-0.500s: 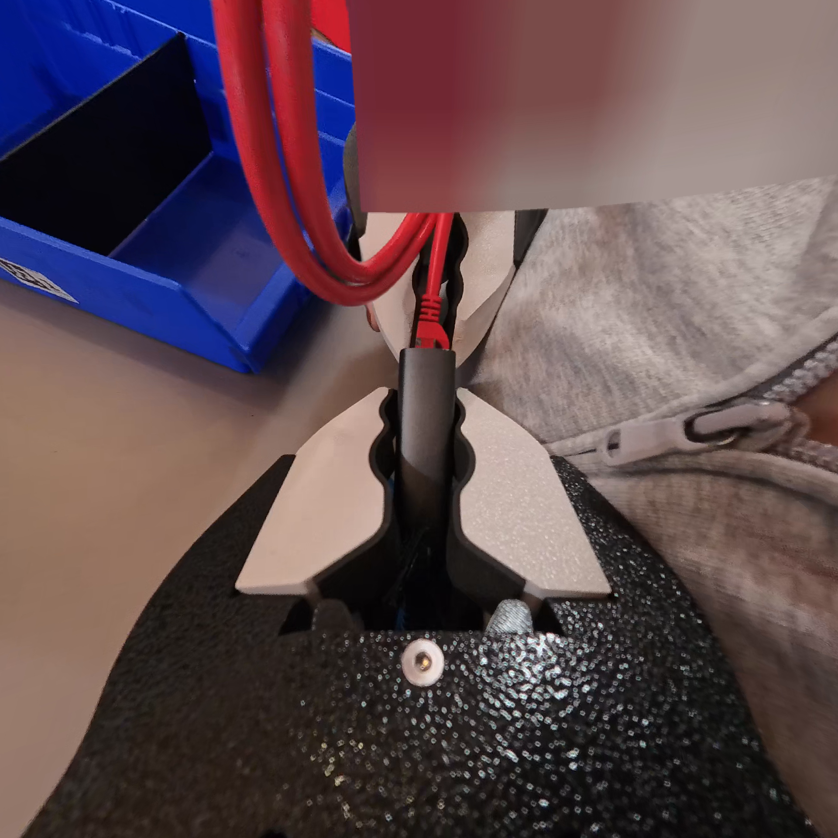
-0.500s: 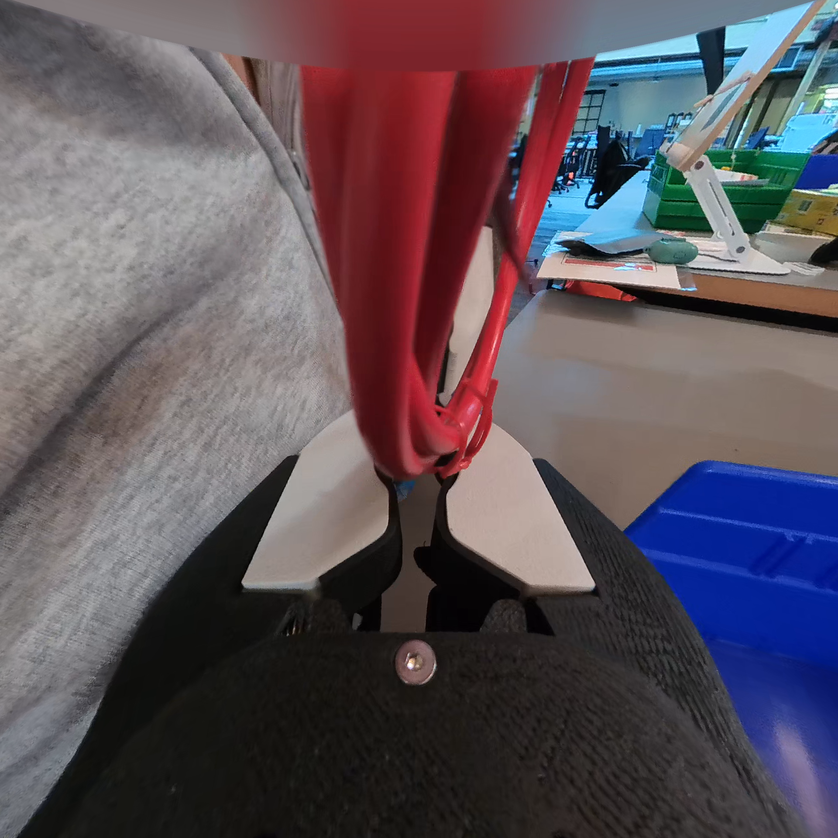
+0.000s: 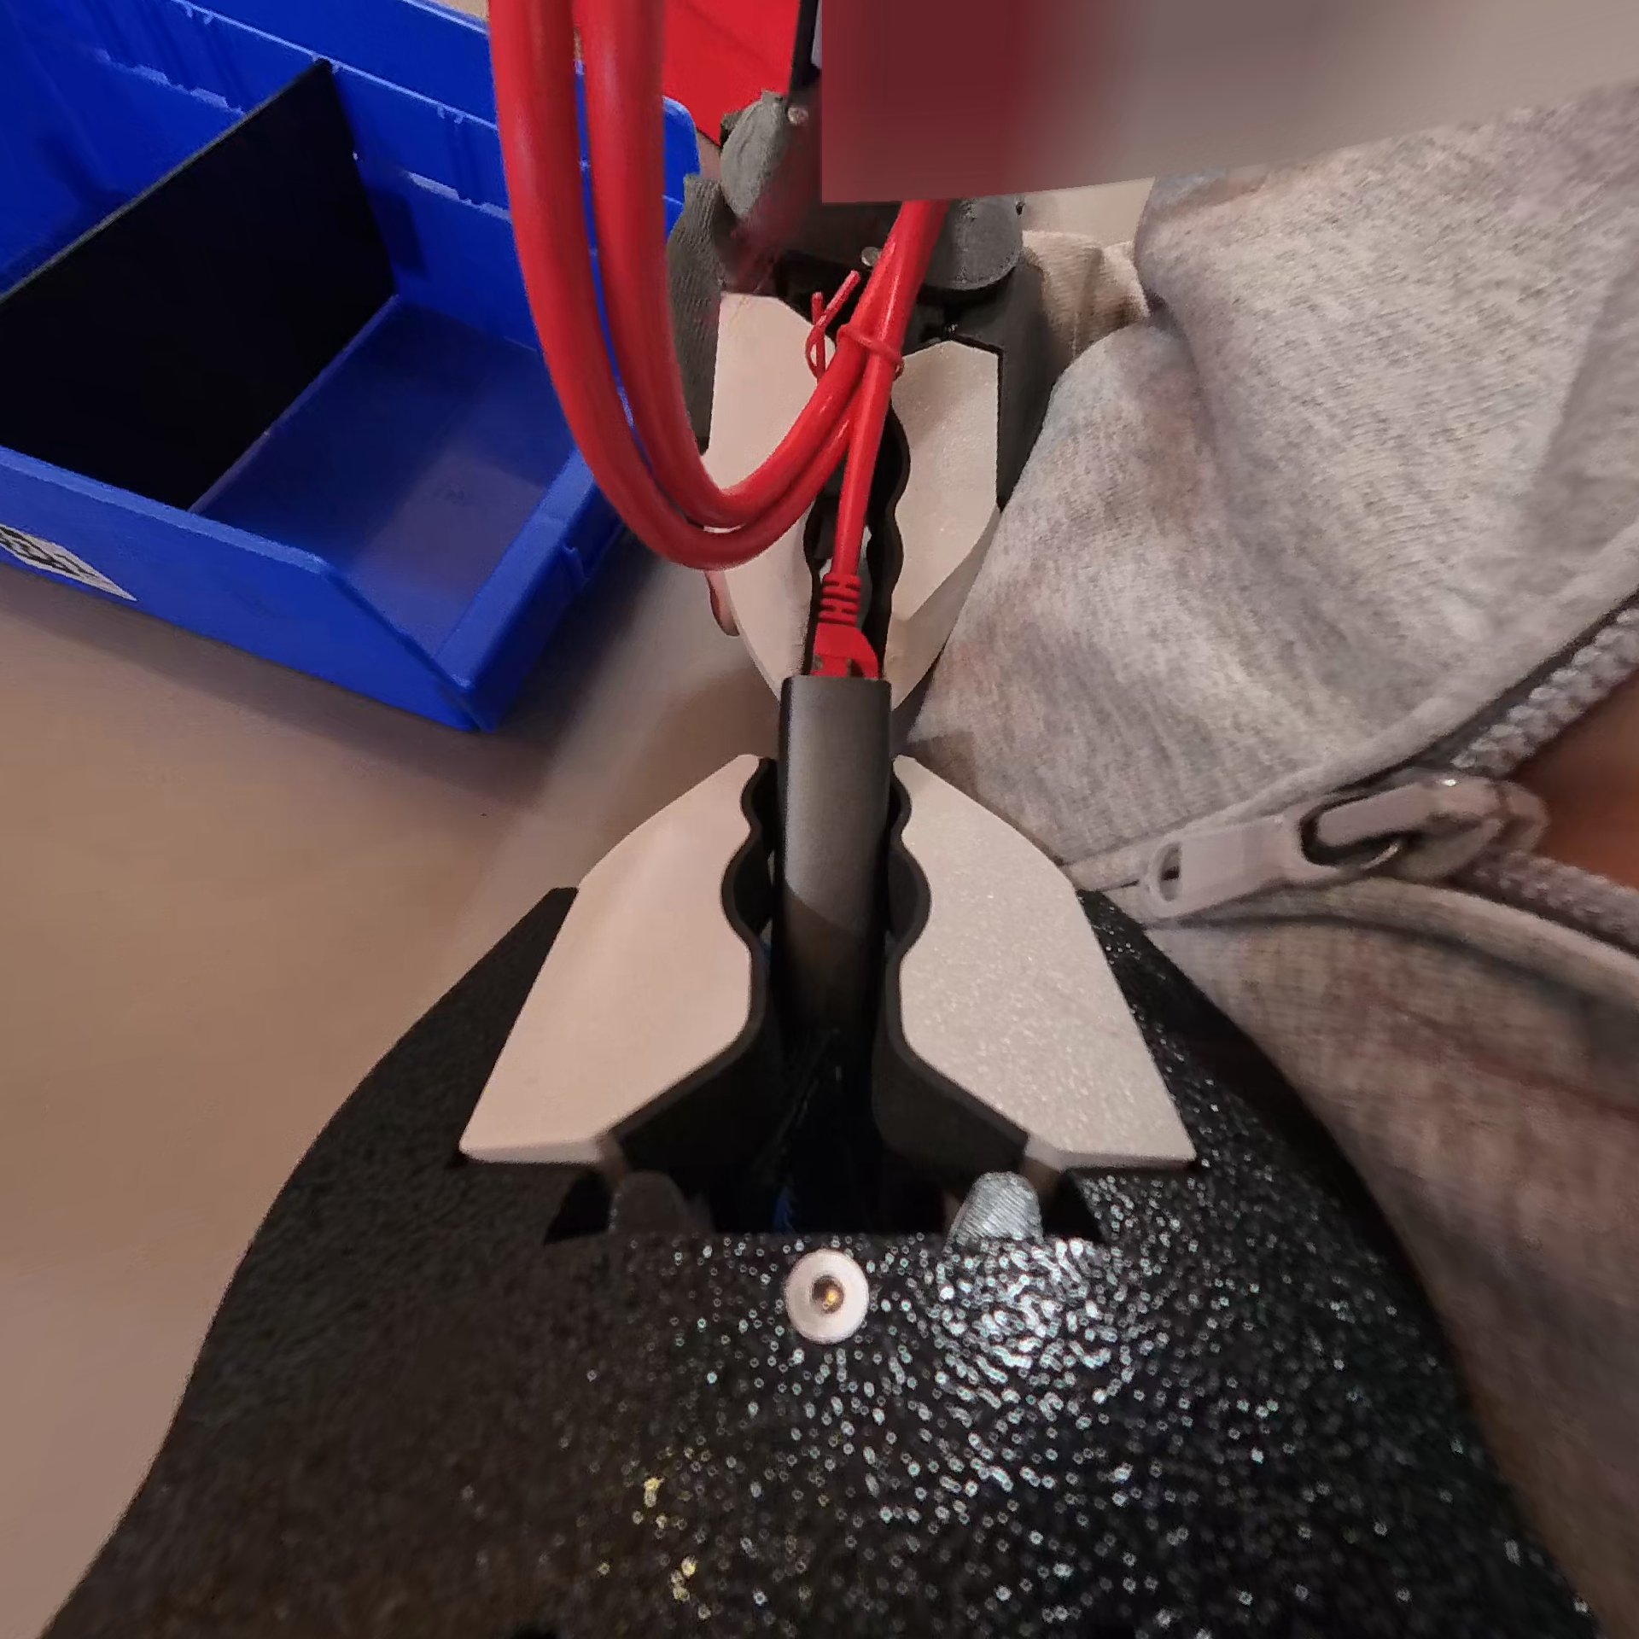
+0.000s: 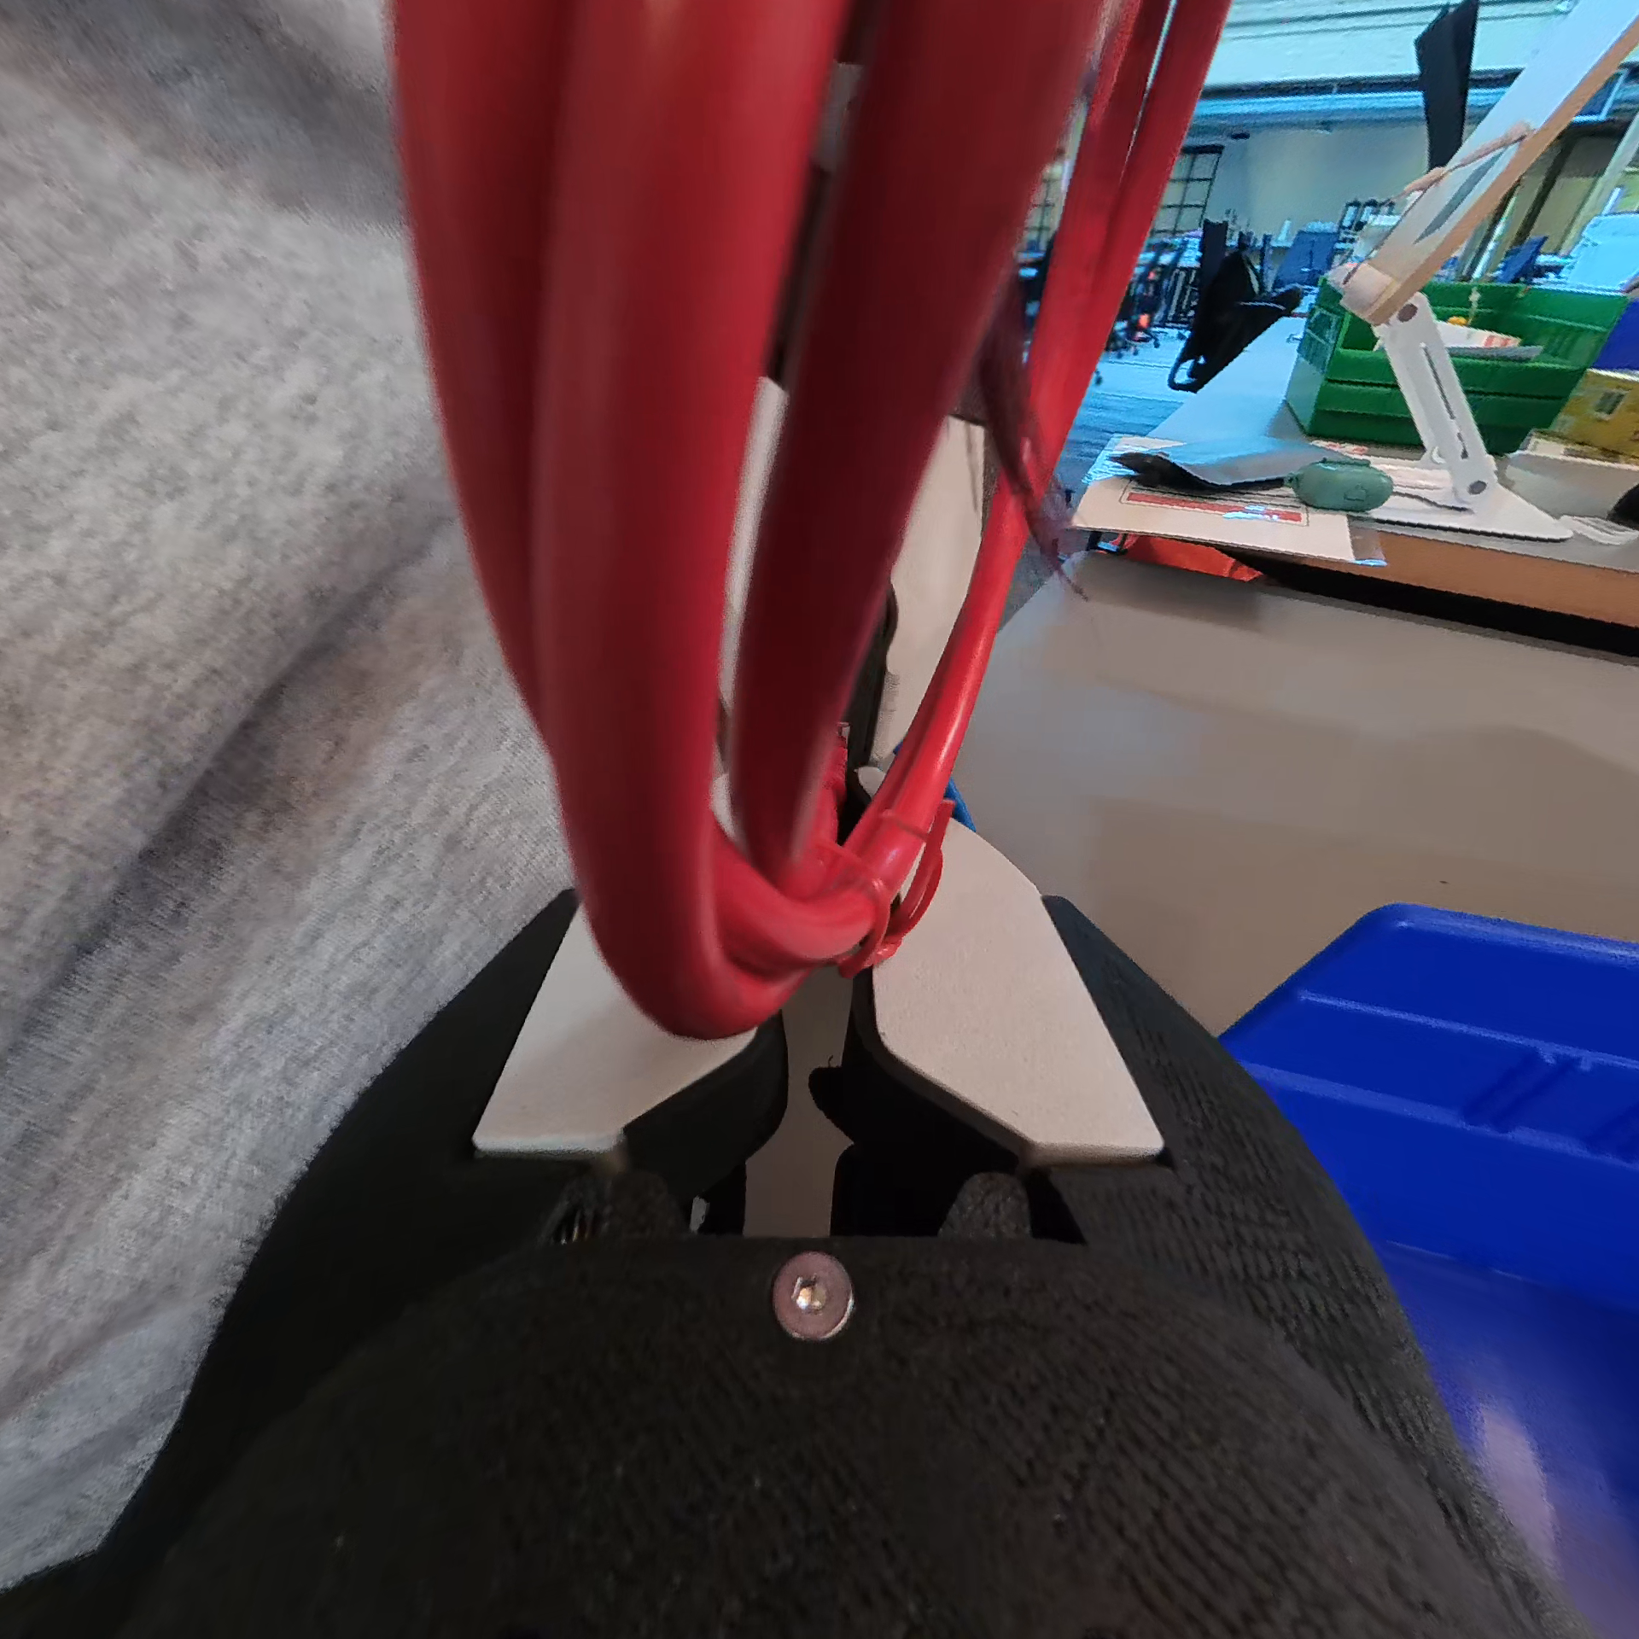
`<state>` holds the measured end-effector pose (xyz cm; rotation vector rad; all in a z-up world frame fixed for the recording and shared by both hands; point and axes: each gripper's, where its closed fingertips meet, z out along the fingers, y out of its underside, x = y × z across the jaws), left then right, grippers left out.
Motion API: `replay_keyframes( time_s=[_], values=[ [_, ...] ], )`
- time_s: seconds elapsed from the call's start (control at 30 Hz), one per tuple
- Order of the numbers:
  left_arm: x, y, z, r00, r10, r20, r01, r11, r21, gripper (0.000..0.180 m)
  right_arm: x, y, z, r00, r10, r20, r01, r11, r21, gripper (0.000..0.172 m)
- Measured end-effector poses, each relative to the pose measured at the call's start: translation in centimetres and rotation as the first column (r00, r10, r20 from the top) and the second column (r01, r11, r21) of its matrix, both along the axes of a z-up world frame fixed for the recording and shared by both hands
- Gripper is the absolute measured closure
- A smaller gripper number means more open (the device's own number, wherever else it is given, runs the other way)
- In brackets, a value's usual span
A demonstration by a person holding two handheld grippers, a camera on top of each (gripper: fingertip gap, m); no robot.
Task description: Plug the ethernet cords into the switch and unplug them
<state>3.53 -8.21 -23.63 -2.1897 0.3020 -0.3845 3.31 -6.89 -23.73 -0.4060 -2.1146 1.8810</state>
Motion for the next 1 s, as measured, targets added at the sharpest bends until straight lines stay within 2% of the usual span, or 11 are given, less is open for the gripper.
replay_keyframes(
  time_s=[0.3, 0.47, 0.7, 1.0],
  values=[
    [-0.4, 0.0, 0.2, 0.999, 0.011, 0.034, -0.011, 1.0, 0.009, 0.159, -0.6, -0.1, 0.5, 0.999, -0.053, 0.01, 0.054, 0.996, -0.069, 0.159],
    [-0.6, 0.1, 0.1, 0.998, 0.011, 0.058, -0.011, 1.0, -0.004, 0.159, -0.8, 0.0, 0.8, 0.995, -0.068, 0.072, 0.081, 0.978, -0.194, 0.158],
    [-1.0, 0.2, -0.4, 1.0, 0.025, 0.017, -0.024, 0.999, -0.027, 0.16, -1.2, 0.1, 0.1, 0.982, -0.184, -0.041, 0.182, 0.982, -0.057, 0.159],
    [-0.9, 0.4, -0.5, 0.999, 0.034, 0.004, -0.034, 0.999, -0.032, 0.16, -1.2, 0.4, 0.0, 0.952, -0.263, -0.154, 0.273, 0.961, 0.045, 0.158]
  ],
)
